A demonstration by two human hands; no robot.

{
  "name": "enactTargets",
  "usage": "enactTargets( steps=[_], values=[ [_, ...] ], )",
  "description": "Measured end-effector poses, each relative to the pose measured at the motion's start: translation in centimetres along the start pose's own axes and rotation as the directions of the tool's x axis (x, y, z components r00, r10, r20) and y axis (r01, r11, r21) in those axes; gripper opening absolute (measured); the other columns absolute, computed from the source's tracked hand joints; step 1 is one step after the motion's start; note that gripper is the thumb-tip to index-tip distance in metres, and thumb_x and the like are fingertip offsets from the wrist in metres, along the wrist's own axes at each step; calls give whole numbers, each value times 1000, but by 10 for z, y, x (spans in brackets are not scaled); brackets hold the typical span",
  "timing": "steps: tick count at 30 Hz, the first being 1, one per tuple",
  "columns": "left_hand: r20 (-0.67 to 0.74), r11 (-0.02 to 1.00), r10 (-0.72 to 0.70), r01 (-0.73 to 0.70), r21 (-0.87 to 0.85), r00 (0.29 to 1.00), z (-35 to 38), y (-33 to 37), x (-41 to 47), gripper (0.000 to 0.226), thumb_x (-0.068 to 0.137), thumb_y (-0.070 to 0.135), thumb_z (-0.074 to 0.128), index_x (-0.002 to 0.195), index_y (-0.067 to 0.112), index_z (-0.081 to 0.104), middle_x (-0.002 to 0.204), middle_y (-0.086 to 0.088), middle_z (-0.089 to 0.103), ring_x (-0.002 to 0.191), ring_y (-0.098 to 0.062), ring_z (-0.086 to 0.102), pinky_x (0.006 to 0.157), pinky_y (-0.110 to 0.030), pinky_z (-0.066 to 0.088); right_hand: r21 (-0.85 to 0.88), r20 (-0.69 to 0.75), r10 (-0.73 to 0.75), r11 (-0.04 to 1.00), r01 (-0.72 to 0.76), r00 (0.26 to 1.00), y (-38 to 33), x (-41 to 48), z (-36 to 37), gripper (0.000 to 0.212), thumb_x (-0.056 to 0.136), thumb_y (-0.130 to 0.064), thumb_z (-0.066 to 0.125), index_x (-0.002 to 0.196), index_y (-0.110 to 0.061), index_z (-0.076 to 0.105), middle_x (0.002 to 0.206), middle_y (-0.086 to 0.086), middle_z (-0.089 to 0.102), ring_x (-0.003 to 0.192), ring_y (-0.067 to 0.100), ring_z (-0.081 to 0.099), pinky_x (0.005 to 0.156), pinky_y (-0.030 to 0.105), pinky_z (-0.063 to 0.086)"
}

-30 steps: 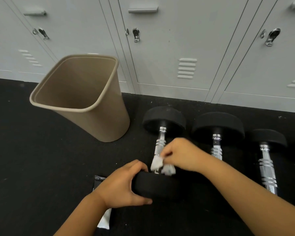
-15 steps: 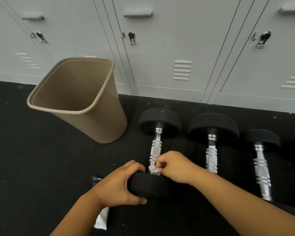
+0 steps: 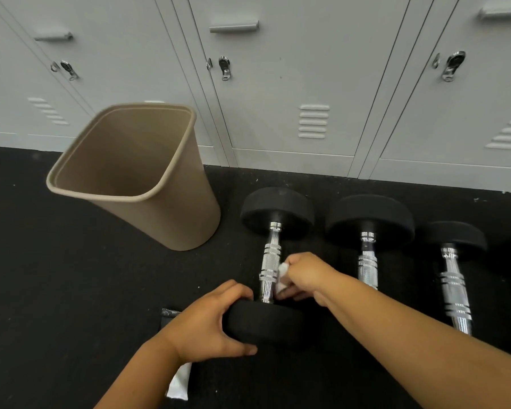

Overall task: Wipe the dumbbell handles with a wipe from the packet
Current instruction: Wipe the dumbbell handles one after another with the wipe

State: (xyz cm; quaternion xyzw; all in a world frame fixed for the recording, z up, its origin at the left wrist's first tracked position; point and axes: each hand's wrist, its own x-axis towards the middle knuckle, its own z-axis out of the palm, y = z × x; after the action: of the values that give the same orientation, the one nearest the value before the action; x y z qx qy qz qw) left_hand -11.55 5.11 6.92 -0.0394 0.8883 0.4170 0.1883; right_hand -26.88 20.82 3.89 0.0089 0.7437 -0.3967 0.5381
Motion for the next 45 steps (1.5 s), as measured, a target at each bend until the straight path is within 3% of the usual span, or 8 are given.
enactTargets(
  steps=[6, 11, 15, 26, 29, 32, 39, 45],
  values=[
    [-7, 1000, 1, -1, 3, 1000, 0, -2, -1, 59, 62, 48, 87, 109, 41, 52, 108, 16, 50, 95, -7, 57, 80, -38, 53, -501, -4, -323, 820, 277, 946, -15, -31, -24, 20, 75, -5, 67, 66, -23, 69, 64, -4, 61, 65, 11, 56, 60, 22, 42],
    [-1, 1000, 15, -15, 20, 1000, 1, -1, 0, 58, 63, 49, 87, 109, 42, 51, 108, 16, 50, 95, -8, 57, 79, -37, 53, -723, -268, -722, 588, 362, 638, -31, -25, -21, 29, 93, -16, 46, 110, -18, 70, 103, 4, 66, 90, 22, 62, 80, 36, 53],
    [14, 1000, 11, -11, 24, 1000, 0, -2, 1, 59, 63, 50, 86, 109, 44, 50, 109, 19, 48, 97, -5, 56, 80, -34, 53, -813, -138, -716, 477, 335, 684, -20, -11, 1, 31, 90, -12, 54, 119, -19, 64, 124, 1, 50, 105, 23, 51, 89, 38, 51],
    [-8, 1000, 1, -1, -15, 1000, 2, -4, -1, 61, 62, 48, 87, 112, 43, 52, 112, 17, 50, 100, -6, 57, 84, -36, 53, -736, 290, -572, 379, 561, 767, -24, -39, -1, 26, 87, -13, 60, 108, -21, 73, 110, 2, 59, 106, 21, 56, 93, 36, 47],
    [-17, 1000, 12, -12, -1, 1000, 2, -4, 0, 60, 62, 48, 88, 110, 42, 52, 109, 17, 50, 97, -7, 57, 81, -38, 53, -668, 132, -716, 446, 596, 685, -44, -30, -17, 29, 89, -10, 56, 111, -20, 72, 113, -2, 65, 105, 20, 55, 95, 37, 45],
    [-13, 1000, 6, -6, 0, 1000, 2, -4, 0, 60, 63, 49, 87, 110, 43, 51, 109, 18, 49, 98, -7, 56, 80, -37, 54, -832, 75, -802, 277, 480, 593, -49, -13, -12, 36, 91, -7, 52, 122, -20, 64, 122, 2, 63, 112, 24, 49, 90, 37, 47],
    [-18, 1000, 1, -1, 4, 1000, 1, -5, 0, 60, 63, 47, 88, 110, 43, 52, 111, 19, 46, 101, -4, 55, 82, -35, 53, -897, 341, -664, -19, 441, 665, -29, -14, 15, 22, 91, -20, 51, 106, -21, 67, 98, 1, 65, 99, 22, 43, 79, 39, 49],
    [-35, 1000, -3, 2, -11, 999, 3, -2, -2, 59, 62, 46, 88, 109, 42, 53, 112, 18, 46, 102, -4, 54, 84, -33, 52, -676, 443, -429, 416, 608, 787, -34, -35, -5, 25, 87, -21, 58, 106, -26, 73, 82, -13, 59, 77, -1, 54, 75, 19, 42]
  ],
)
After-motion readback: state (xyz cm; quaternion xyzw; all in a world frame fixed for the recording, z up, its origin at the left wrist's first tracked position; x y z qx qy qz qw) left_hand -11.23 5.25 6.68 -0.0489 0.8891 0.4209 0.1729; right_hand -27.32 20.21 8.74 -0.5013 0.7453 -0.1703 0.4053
